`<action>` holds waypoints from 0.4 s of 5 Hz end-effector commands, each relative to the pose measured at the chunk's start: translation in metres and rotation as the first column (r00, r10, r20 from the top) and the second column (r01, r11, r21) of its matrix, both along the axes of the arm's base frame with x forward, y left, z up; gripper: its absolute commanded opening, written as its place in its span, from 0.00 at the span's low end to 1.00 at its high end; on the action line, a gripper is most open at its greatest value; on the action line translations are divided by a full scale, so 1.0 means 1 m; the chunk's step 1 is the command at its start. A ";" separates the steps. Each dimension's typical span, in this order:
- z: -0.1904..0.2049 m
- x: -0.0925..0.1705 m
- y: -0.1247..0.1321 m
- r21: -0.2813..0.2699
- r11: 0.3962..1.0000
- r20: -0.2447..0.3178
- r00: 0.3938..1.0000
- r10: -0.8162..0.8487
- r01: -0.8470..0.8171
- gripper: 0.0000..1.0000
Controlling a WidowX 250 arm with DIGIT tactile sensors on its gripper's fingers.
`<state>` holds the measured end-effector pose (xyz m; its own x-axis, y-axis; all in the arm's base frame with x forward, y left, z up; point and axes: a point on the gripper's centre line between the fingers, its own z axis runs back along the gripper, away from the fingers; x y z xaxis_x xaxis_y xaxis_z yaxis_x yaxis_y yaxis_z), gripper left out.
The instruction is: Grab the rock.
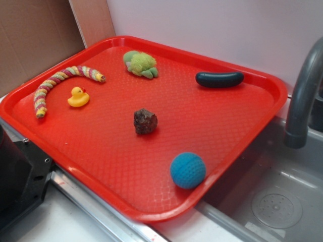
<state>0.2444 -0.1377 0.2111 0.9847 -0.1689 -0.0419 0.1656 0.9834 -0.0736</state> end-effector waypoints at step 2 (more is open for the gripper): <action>-0.105 -0.032 0.058 0.173 0.984 0.077 0.996 -0.053 0.039 1.00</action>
<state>0.2117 -0.0833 0.1007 0.9759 -0.2156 -0.0343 0.2182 0.9688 0.1175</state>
